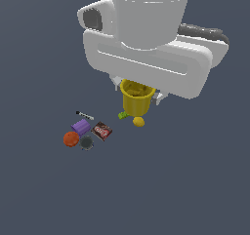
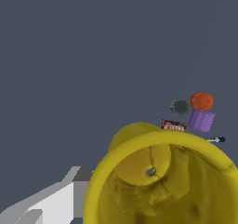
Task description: Pick up a designated object from a clutter of objects.
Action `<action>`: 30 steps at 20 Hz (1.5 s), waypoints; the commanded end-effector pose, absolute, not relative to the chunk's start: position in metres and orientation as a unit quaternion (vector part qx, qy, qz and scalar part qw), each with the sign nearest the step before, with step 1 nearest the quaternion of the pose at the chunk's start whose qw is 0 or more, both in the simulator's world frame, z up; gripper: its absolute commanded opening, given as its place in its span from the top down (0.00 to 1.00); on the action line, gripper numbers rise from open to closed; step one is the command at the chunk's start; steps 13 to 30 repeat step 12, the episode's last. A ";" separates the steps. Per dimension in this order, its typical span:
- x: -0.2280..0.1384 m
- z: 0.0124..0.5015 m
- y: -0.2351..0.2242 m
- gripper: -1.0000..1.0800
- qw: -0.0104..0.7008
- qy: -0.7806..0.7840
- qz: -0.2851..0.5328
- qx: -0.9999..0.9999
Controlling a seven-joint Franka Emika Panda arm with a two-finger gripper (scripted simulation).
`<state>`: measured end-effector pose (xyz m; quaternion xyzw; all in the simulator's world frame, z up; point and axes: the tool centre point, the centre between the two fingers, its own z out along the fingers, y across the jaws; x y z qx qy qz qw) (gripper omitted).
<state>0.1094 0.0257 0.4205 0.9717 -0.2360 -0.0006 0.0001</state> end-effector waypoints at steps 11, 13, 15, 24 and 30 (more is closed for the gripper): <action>0.120 0.436 0.019 1.00 0.000 -0.236 0.000 0.972; 0.120 0.436 0.019 1.00 0.000 -0.236 0.000 0.972; 0.120 0.436 0.019 1.00 0.000 -0.236 0.000 0.972; 0.120 0.436 0.019 1.00 0.000 -0.236 0.000 0.972; 0.120 0.436 0.019 1.00 0.000 -0.236 0.000 0.972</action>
